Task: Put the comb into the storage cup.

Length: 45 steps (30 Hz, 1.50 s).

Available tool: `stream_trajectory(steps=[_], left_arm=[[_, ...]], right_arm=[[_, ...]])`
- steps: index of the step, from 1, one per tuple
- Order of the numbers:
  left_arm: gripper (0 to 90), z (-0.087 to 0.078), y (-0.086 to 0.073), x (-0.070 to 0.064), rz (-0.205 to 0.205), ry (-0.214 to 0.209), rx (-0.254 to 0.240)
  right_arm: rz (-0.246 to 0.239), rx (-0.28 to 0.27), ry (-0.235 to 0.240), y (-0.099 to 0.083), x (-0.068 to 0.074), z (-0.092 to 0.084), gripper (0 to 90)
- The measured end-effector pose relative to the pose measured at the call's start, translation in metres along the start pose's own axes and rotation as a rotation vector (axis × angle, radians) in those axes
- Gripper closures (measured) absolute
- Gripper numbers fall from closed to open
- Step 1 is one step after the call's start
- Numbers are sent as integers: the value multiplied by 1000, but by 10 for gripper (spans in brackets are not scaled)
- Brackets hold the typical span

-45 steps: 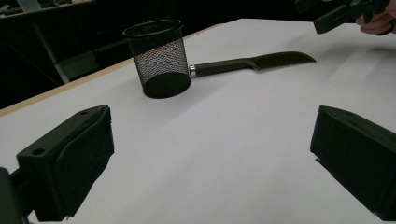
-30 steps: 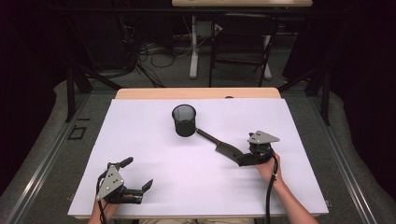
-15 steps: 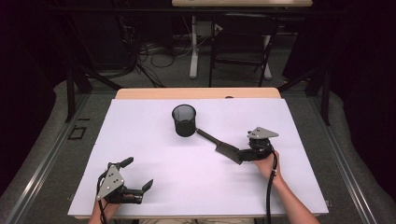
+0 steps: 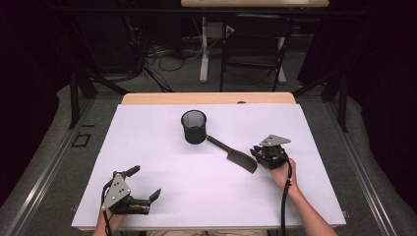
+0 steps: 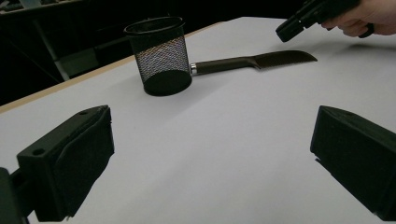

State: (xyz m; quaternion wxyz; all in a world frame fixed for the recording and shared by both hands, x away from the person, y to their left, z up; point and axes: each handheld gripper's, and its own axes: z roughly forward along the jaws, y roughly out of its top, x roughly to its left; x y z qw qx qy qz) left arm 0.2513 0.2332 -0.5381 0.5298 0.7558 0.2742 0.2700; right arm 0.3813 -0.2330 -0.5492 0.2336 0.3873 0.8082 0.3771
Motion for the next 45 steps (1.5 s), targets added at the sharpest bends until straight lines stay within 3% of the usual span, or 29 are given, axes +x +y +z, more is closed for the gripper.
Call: stream_trajectory(steps=[1, 12, 35, 45], left_arm=[[0, 0, 0, 0, 2, -1, 1], [0, 0, 0, 0, 4, 0, 6], [0, -1, 0, 0, 6, 3, 4], [0, -1, 0, 1, 7, 6, 7]], right_arm=[[-14, 23, -4, -1, 1, 1, 891], [-37, 102, -9, -5, 4, 5, 900], [-3, 146, 35, -5, 10, 4, 900], [-12, 162, 60, -4, 16, 1, 900]])
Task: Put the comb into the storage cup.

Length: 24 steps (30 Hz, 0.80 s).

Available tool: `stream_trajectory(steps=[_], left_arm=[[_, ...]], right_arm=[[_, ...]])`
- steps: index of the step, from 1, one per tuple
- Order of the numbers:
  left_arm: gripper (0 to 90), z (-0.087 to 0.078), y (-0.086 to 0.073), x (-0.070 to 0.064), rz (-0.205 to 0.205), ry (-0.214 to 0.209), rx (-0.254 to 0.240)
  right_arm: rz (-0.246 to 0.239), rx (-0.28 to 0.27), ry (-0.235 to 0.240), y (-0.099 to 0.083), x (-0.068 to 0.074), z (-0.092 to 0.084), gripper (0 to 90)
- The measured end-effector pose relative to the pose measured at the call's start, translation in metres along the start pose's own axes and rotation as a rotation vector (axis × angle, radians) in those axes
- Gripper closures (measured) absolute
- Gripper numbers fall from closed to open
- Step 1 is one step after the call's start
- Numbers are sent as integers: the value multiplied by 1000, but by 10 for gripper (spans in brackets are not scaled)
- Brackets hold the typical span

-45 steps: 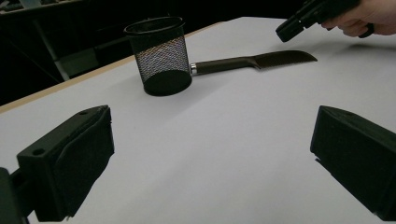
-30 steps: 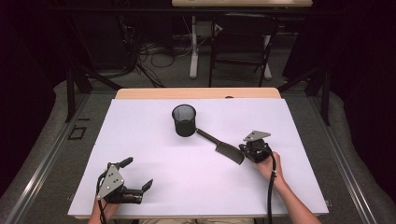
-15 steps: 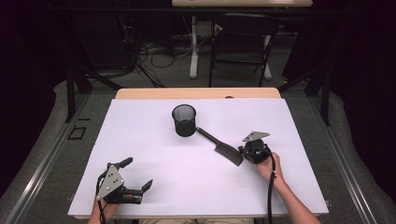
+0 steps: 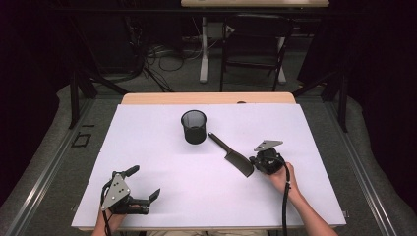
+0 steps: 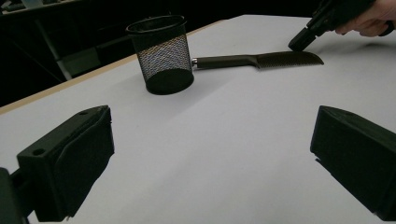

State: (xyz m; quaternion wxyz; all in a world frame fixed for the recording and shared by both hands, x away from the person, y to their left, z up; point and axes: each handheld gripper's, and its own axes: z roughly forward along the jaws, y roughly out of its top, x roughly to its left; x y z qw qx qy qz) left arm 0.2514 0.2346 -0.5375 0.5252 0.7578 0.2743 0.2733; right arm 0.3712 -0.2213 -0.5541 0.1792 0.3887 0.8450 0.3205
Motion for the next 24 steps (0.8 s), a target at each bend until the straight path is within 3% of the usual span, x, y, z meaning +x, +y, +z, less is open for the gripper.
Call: stream_trajectory(steps=[24], left_arm=[[0, 0, 0, 0, 2, -4, 4]], right_arm=[[-13, 23, 71, 2, 15, -1, 900]])
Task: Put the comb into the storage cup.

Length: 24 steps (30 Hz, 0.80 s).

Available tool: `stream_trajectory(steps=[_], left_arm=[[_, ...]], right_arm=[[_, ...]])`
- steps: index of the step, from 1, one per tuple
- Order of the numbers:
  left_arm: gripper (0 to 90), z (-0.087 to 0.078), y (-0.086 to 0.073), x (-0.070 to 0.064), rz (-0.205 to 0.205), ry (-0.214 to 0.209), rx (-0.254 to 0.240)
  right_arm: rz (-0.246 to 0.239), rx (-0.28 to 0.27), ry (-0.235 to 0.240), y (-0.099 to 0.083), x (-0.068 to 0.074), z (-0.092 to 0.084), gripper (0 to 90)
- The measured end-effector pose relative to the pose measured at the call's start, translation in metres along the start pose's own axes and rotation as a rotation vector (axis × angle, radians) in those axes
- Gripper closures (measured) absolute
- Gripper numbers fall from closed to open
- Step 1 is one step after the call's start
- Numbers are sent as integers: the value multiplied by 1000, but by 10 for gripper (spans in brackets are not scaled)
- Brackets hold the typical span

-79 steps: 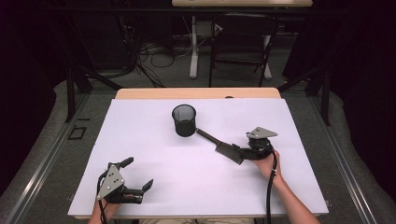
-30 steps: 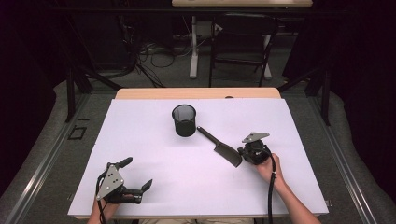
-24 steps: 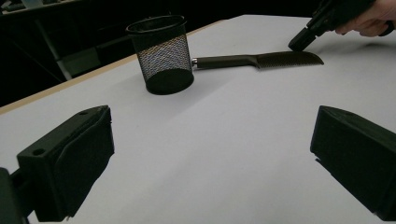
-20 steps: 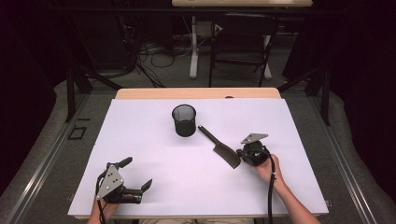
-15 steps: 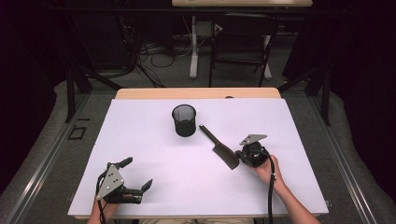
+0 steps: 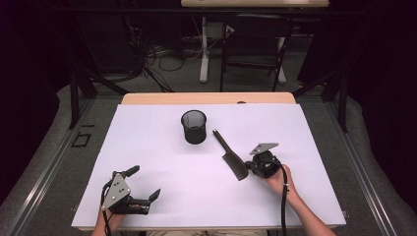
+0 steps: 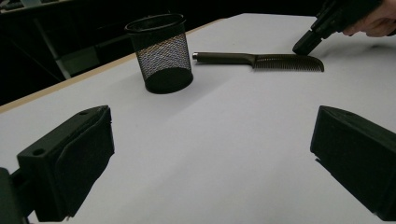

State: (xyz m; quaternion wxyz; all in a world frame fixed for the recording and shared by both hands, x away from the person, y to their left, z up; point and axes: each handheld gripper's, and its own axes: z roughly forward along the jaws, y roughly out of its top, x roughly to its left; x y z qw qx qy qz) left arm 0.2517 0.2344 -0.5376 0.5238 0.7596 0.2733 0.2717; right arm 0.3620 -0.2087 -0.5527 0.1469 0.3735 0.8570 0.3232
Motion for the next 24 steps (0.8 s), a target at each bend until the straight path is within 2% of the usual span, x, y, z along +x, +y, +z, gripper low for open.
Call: stream_trajectory(steps=[24], left_arm=[[0, 0, 0, 0, 0, 0, 4]], right_arm=[[1, -7, 74, 4, 14, 5, 900]])
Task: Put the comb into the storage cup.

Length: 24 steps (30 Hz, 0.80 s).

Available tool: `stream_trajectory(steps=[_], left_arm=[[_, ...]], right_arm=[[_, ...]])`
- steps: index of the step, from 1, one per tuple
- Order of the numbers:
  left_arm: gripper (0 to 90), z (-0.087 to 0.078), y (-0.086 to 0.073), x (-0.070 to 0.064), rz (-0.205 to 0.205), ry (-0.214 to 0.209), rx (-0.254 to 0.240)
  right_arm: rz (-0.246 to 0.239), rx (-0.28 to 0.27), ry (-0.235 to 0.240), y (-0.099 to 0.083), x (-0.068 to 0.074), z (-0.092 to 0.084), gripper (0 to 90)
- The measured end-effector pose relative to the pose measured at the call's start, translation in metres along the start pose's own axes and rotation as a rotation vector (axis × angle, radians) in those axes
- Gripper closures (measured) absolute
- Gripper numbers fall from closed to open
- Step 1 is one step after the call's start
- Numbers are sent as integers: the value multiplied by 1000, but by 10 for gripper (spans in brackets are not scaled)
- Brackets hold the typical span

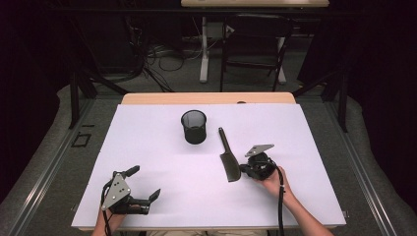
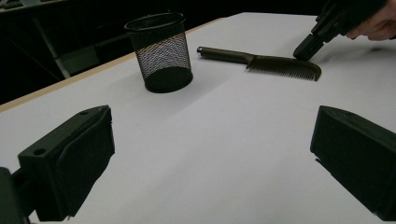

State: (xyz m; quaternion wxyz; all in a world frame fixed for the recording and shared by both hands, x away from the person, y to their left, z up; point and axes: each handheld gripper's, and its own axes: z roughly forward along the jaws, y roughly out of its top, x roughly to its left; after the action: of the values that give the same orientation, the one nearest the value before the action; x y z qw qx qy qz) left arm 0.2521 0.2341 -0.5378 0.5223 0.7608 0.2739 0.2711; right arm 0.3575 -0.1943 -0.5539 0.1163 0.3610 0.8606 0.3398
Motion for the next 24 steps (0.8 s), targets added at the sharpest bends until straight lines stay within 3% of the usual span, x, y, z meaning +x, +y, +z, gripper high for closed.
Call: stream_trajectory(steps=[24], left_arm=[[0, 0, 0, 0, 2, 0, 2]], right_arm=[[-14, -9, 55, 10, 17, 12, 900]])
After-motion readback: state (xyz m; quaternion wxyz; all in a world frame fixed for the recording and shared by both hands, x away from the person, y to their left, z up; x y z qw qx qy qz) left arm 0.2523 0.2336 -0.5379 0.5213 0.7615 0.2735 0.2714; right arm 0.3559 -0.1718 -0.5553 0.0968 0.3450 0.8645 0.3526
